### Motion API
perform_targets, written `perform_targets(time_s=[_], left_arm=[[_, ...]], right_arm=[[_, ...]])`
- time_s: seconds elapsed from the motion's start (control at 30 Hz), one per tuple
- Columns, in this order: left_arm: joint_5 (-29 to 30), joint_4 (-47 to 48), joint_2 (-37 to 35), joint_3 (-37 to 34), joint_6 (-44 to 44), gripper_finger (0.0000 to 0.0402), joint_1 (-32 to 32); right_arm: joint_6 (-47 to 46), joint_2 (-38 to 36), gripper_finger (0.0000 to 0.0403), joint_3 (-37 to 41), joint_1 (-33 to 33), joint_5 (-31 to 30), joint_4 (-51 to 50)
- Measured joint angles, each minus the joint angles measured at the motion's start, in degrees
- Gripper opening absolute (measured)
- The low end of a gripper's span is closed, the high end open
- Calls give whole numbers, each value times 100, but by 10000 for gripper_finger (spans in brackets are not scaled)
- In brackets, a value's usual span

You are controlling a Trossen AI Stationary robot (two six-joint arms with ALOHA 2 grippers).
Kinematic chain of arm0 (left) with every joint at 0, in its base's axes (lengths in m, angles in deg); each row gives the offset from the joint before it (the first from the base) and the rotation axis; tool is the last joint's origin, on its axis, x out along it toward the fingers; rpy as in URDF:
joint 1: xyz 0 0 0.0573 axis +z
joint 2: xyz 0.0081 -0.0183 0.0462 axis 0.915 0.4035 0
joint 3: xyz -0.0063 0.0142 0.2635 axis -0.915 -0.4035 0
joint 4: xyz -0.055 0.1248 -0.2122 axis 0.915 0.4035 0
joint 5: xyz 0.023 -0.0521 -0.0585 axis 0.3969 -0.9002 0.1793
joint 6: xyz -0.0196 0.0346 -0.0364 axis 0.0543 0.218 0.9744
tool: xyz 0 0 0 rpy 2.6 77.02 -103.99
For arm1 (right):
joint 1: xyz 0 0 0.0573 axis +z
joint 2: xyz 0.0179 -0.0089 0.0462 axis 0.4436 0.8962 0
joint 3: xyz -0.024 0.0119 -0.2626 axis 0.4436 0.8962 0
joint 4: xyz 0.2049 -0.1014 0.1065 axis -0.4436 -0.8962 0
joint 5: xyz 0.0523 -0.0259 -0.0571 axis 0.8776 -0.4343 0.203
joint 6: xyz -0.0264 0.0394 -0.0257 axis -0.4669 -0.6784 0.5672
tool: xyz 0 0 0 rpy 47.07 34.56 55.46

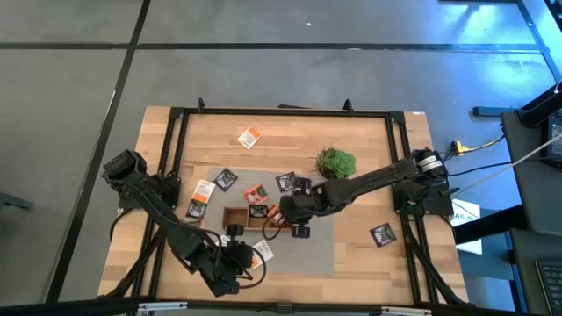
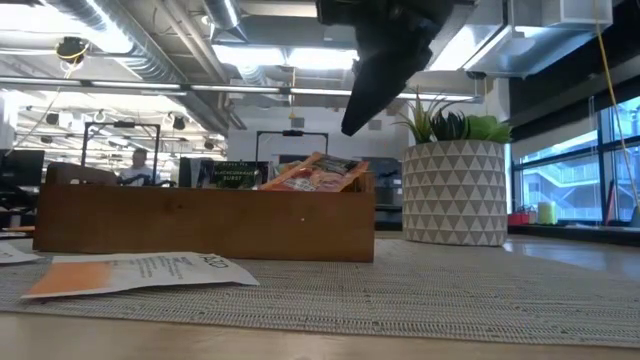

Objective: Pick & Place Tea
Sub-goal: Put the orange tea bag into the right section of the wooden organizer

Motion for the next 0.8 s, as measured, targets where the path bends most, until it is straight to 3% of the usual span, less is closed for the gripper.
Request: perform_targets(time_s=[0.27, 0.43, 0.57, 0.8], left_arm=[[11, -20, 0, 0, 92, 86, 0], [82, -22, 0, 0, 108, 86, 0], [200, -22, 0, 0, 107, 86, 0], [256, -20, 0, 0, 106, 86, 0]], right_arm=[[-843, -221, 164, 309, 67, 53, -169], [-1094, -851, 158, 1256, 202, 99, 1020], [-1608, -1383, 157, 2234, 284, 96, 2614], [-2167, -1321, 157, 3694, 282, 45, 5306]])
